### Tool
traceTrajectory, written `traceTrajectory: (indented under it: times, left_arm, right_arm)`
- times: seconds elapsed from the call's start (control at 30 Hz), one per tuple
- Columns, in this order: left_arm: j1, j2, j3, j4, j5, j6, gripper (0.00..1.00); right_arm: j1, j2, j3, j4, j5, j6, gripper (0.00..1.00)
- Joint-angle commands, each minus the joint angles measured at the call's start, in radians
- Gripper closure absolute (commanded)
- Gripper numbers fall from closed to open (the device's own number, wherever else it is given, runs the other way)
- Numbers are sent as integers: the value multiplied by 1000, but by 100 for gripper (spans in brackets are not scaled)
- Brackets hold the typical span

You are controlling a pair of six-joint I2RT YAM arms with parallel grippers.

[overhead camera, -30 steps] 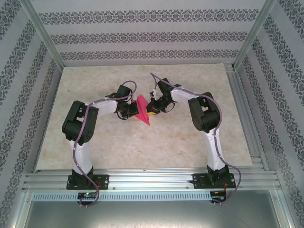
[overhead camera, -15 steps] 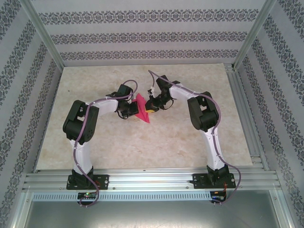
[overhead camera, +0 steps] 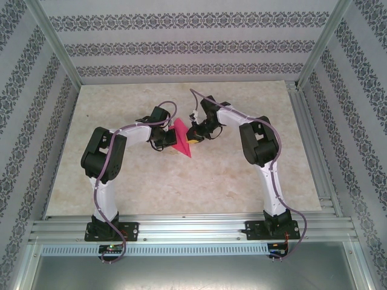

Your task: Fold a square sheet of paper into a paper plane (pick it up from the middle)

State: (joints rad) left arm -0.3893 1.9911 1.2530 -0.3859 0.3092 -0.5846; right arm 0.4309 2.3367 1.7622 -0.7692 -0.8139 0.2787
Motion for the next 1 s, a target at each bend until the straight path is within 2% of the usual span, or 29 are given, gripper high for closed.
traceTrajectory:
  times: [0.0,0.07,0.13,0.23,0.3,0.63,0.77,0.97]
  left_arm:
    - [0,-25,-8,4,13,6,82]
    - [-1,-72,-17,25,33,-4,79]
    - [0,-119,-42,42,33,-18,70]
    - [-10,-190,-102,66,34,-38,66]
    - [-32,-231,-136,57,16,-40,60]
    - [-212,-287,-210,16,-146,-59,63]
    - [-255,-259,-243,117,-162,-118,62]
    - [-283,-182,-183,107,-238,-131,60]
  right_arm:
    - [-12,-99,-107,139,3,91,96]
    - [-13,-139,-185,249,-4,162,96]
    - [-14,-161,-232,327,-5,221,96]
    - [-17,-195,-301,465,-2,325,96]
    - [-16,-209,-318,503,-2,355,96]
    - [-3,-172,-283,428,7,306,95]
    - [-3,-170,-288,436,5,306,95]
    - [-1,-167,-291,452,2,317,95]
